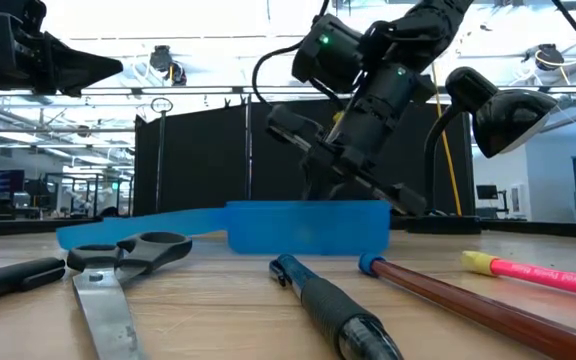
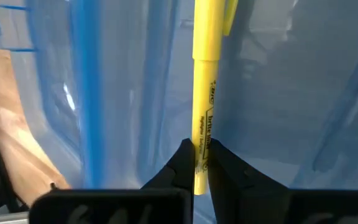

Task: Pick & place school supplies into a supply box
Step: Put the yellow pen into the blue supply box

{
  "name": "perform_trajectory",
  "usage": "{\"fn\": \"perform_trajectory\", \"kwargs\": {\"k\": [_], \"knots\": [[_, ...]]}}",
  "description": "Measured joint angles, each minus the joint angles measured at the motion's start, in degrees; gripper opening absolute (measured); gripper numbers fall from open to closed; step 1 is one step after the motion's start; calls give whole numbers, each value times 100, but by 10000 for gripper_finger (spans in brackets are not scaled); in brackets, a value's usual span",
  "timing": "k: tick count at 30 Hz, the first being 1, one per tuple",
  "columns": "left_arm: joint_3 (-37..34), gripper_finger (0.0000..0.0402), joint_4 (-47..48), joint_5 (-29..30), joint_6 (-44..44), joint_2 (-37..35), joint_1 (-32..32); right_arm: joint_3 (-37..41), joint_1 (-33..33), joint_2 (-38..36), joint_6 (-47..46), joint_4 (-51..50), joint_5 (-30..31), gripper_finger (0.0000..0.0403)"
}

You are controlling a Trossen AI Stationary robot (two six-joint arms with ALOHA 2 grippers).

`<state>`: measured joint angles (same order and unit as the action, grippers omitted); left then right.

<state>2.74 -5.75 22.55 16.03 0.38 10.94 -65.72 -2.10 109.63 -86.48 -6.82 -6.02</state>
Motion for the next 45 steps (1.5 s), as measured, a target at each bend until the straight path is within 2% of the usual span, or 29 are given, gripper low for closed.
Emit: {"fn": "perform_trajectory", "kwargs": {"k": [4,12,21,39,45], "knots": [[0,31,-5,2,0,0,0,-1,14,2,-9,-84,6,24],[0,31,-20,2,2,0,0,-51,14,-7,52,-556,6,12],[0,31,-51,0,27,0,1,-997,49,-10,609,-1985,184,12],[0,31,-53,-5,-162,0,1,-1077,-209,0,187,-2255,159,12],[0,31,-48,-5,-168,0,0,-1077,-209,-40,145,-2740,169,12]]}}
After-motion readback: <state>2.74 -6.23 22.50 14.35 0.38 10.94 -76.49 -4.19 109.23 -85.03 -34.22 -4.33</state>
